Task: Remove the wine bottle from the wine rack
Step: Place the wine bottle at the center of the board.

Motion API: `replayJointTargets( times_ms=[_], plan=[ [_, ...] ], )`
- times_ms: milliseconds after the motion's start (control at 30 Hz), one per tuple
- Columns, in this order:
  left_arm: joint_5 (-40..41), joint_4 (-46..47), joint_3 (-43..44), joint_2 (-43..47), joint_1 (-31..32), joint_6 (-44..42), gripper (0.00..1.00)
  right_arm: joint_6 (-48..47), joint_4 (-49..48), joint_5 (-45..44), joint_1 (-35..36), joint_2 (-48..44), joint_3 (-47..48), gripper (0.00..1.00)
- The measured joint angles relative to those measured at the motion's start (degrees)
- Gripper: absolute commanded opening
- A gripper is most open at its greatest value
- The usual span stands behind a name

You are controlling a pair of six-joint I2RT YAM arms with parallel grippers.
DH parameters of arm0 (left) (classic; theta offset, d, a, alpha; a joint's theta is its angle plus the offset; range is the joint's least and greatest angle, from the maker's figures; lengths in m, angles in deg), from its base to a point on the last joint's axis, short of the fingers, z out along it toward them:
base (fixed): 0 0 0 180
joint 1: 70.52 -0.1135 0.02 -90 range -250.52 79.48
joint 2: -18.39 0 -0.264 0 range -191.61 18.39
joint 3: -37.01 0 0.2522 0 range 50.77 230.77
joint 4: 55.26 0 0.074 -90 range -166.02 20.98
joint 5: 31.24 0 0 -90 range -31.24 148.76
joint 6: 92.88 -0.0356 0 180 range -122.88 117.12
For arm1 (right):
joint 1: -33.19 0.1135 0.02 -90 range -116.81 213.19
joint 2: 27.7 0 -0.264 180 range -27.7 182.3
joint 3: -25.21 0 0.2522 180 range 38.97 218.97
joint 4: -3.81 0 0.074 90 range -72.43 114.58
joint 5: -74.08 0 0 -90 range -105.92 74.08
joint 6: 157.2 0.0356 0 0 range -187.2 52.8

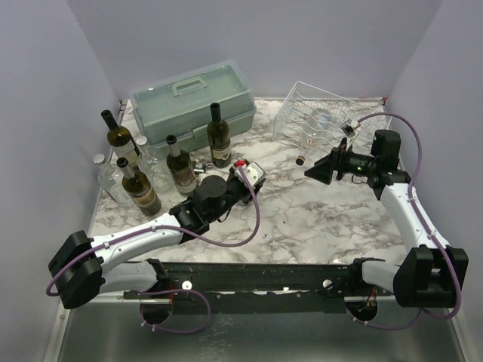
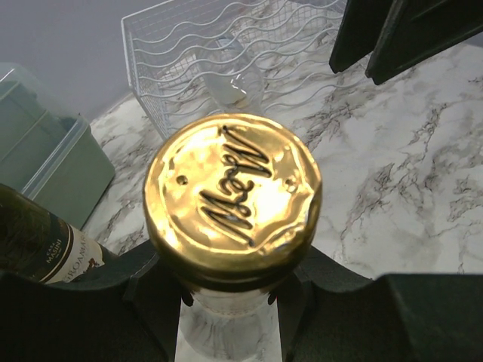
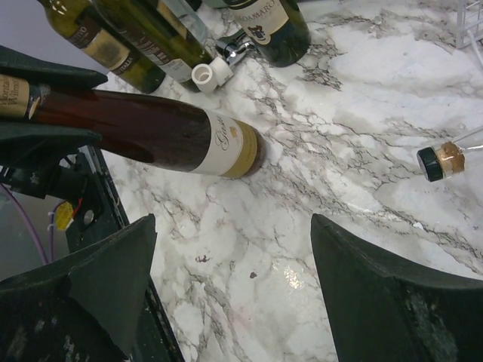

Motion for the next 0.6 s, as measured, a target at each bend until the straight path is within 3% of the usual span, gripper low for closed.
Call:
replayJointTargets(
  times_ms=[600],
  plan=[
    [-1.14, -6.62, 3.28, 0.52, -7.06, 2.64, 0.00, -0.37, 0.04, 0.37, -0.02, 0.02, 0.00, 0.86]
  ],
)
